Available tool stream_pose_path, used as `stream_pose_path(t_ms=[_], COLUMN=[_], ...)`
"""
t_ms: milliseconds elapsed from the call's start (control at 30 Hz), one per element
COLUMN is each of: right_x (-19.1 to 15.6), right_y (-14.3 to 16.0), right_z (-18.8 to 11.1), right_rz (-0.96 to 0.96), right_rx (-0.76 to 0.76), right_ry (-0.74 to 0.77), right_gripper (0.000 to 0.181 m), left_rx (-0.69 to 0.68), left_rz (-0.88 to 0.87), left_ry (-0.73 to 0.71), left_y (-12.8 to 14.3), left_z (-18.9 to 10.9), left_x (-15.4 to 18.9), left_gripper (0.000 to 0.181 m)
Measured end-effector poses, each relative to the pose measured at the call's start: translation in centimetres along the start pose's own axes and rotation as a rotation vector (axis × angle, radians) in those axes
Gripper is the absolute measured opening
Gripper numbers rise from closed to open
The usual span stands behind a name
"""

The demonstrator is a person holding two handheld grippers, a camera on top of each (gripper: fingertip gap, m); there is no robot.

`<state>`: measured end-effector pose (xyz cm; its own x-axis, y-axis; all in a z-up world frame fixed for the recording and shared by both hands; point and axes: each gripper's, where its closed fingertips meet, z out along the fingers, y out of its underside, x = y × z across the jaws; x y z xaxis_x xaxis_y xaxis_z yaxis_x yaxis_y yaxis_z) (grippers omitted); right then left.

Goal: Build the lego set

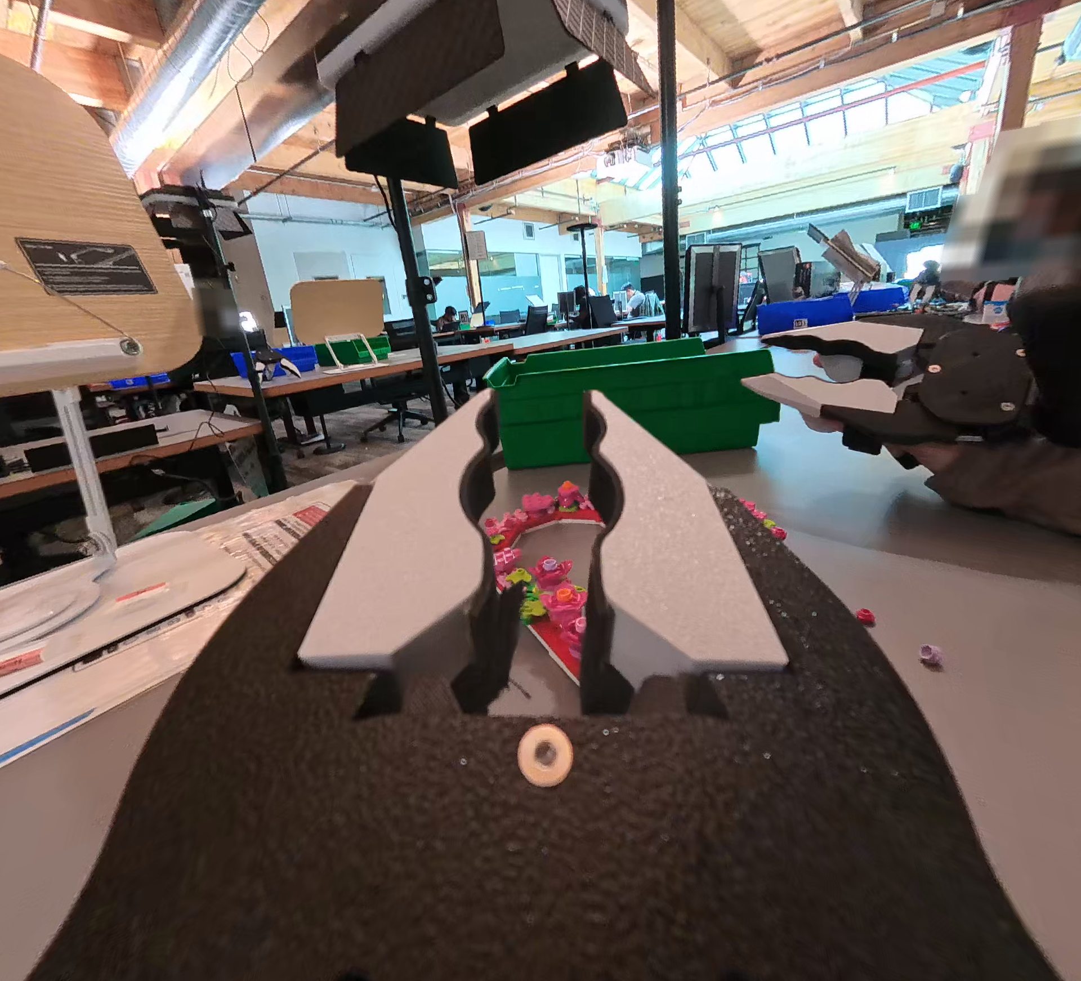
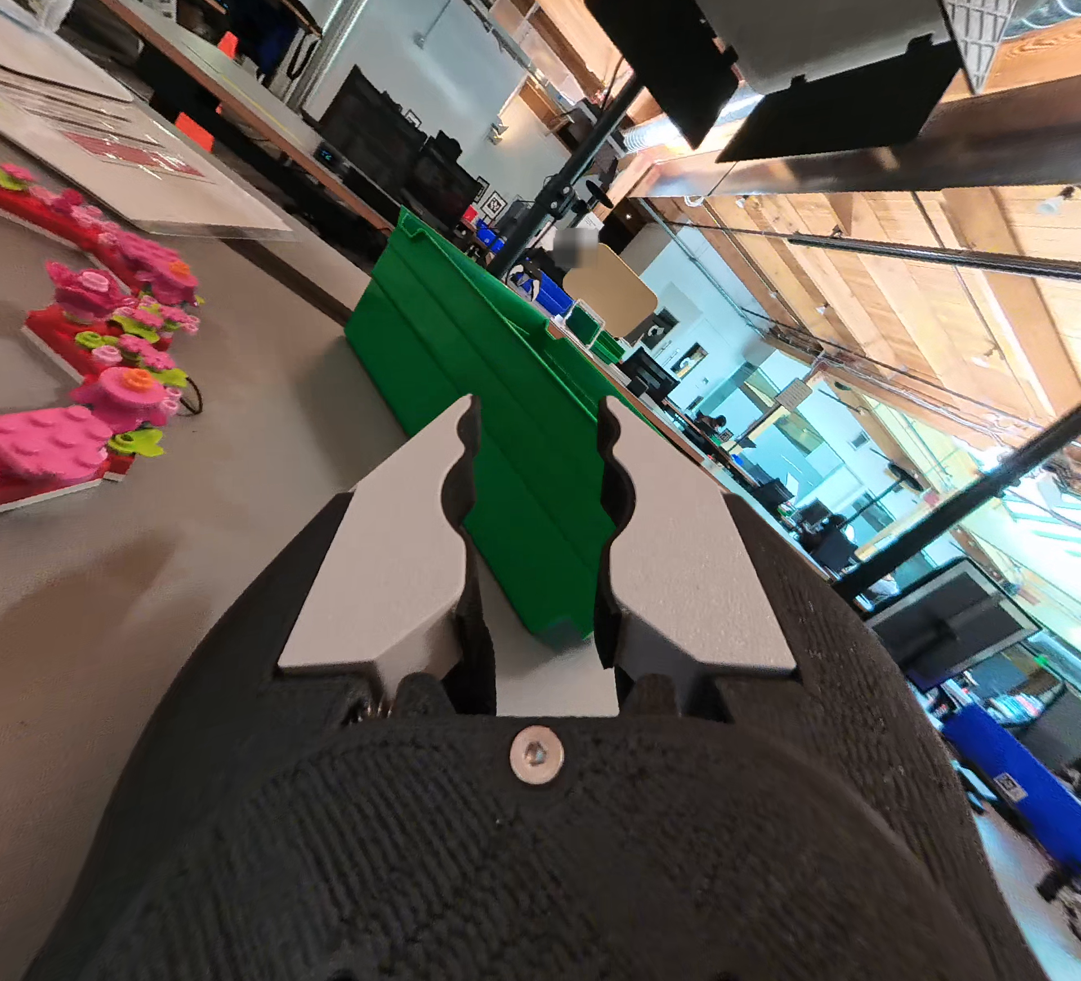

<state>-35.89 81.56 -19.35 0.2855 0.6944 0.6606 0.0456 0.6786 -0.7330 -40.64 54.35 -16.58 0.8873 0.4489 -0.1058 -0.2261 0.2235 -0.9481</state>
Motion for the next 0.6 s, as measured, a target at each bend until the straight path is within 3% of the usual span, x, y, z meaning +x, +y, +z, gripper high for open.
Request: stream_pose_path(t_ms=[167,333,467,600], right_x=[-2.1,-8.6,-13.4,-16.3], right_y=[-1.4,-4.9,-6.0,-6.8], right_z=[-0.8,-2.3,-2.9,-2.2], right_rz=[-0.026,0.215,0.356,0.622], right_rx=[0.045,0.041,-0.152,-0.365], right_ry=[-0.105,-0.469,-0.740,-0.888], right_gripper=[0.032,0.025,0.034,0.038], left_rx=[0.008,0.007,0.005,0.029], left_rz=[-0.022,-0.058,-0.029,-0.052], left_ry=[0.012,0.021,-0.006,-0.017], left_y=[-0.2,-0.1,0.1,-0.3], left_z=[-0.2,-0.2,-0.1,-0.3], left_x=[0.0,-0.2,-0.8,-1.2], left_gripper=[0.019,0.015,0.014,0.013])
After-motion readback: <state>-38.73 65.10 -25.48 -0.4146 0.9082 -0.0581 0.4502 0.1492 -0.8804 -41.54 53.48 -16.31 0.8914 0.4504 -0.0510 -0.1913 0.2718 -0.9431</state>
